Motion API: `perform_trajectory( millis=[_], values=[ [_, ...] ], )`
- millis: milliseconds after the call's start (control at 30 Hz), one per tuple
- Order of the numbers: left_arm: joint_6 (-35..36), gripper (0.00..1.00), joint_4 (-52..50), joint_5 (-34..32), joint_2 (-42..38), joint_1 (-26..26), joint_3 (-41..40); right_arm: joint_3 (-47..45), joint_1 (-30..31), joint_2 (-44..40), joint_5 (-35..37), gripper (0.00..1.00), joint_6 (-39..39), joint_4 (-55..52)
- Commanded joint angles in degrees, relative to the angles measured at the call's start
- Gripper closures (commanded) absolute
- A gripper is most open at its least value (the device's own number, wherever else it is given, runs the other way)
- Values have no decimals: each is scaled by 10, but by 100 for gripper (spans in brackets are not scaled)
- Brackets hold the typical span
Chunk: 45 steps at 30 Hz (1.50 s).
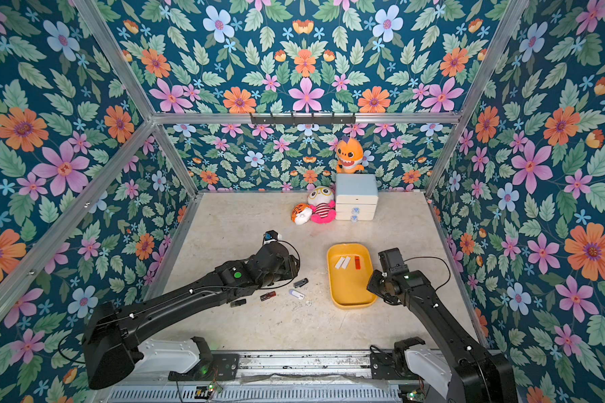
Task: Put the usb flash drive into the storage box
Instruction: Adjust the storage box at the center of the board, then pick up the USB flash from the center of the board.
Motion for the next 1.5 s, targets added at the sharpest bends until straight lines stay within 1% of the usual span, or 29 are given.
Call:
perform_trajectory(
  millis=[0, 67, 167, 267, 300, 400, 467, 567, 633, 700, 800, 833, 933, 1033, 1200, 1467],
  values=[
    [8, 43, -15, -13, -10, 2, 0, 17, 2, -9, 38, 43, 6, -39],
    [13, 42, -34, -23, -18, 6, 0, 35, 2, -22, 62, 41, 6, -57],
    [24, 42, -76, -39, -42, 27, -8, 73, 13, -36, 66, 40, -8, -76],
    [44, 42, -104, -24, -88, 82, -38, 105, 61, -35, 42, 41, -28, -52],
    [54, 42, -111, -12, -108, 109, -50, 114, 92, -29, 36, 42, -36, -39],
    [91, 42, -144, -4, -152, 173, -64, 155, 181, 16, 54, 43, -54, -24],
    [112, 42, -169, -3, -165, 207, -64, 181, 224, 62, 57, 43, -66, -12],
    [135, 42, -194, -7, -175, 239, -70, 223, 283, 139, 64, 43, -87, 2],
    [148, 42, -193, -10, -183, 253, -85, 266, 313, 201, 74, 42, -79, -16],
    [152, 42, -191, -15, -194, 260, -98, 296, 335, 250, 74, 41, -70, -24],
    [166, 41, -166, 13, -215, 259, -107, 317, 368, 308, 73, 40, -63, 5],
    [168, 41, -164, 9, -219, 260, -108, 324, 374, 328, 63, 40, -61, 13],
    [164, 41, -157, 3, -224, 261, -119, 350, 382, 393, 38, 39, -63, 31],
    [164, 41, -156, 8, -218, 261, -120, 385, 393, 442, 32, 38, -79, 30],
    [161, 41, -156, 2, -223, 261, -122, 465, 406, 514, 30, 38, -75, 1],
    [148, 41, -162, -25, -268, 261, -125, 585, 411, 623, 13, 39, 31, 3]
  ],
)
